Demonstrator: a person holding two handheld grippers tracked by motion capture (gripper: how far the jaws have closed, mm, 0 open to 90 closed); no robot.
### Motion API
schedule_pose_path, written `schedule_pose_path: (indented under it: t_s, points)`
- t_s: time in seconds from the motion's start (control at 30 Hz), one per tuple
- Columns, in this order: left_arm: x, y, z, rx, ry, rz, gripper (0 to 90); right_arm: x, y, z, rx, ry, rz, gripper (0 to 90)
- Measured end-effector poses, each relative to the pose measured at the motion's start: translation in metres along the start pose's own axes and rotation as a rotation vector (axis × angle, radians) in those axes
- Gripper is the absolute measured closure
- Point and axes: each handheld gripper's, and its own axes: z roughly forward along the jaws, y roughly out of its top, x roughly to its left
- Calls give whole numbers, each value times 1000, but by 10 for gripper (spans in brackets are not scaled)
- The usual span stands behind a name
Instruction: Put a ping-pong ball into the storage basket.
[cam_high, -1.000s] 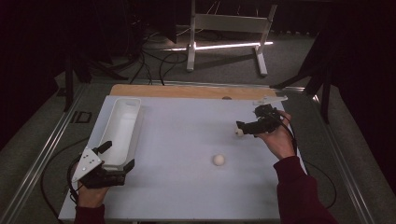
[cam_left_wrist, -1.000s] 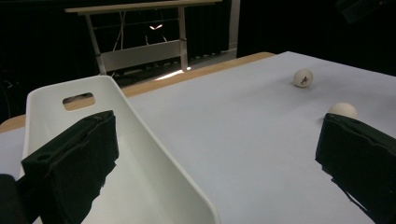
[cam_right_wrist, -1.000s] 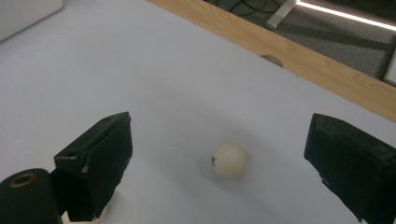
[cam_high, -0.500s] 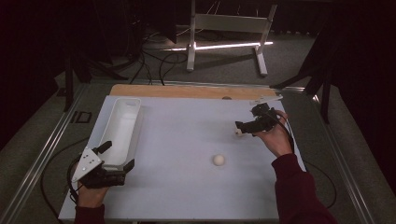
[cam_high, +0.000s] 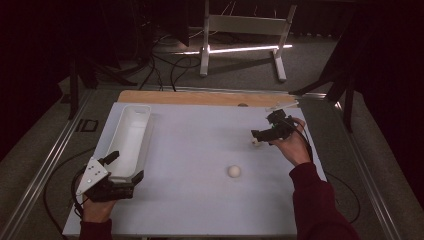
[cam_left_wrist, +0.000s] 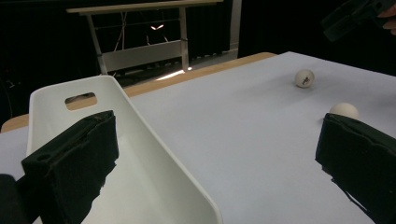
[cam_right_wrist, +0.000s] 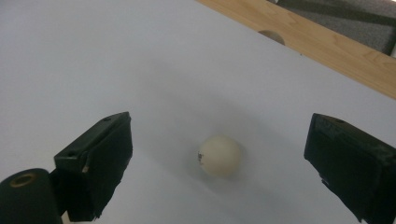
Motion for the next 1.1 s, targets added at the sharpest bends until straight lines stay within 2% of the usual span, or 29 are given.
schedule_pose_path:
  t_s: [0.53,1.1]
  points:
    - [1,0,-1,-1,4,-2,1,-4,-2,21,52,-2,-3,74]
    - [1,0,-1,-3,4,-4,1,-8,-4,35,94,1,1,75]
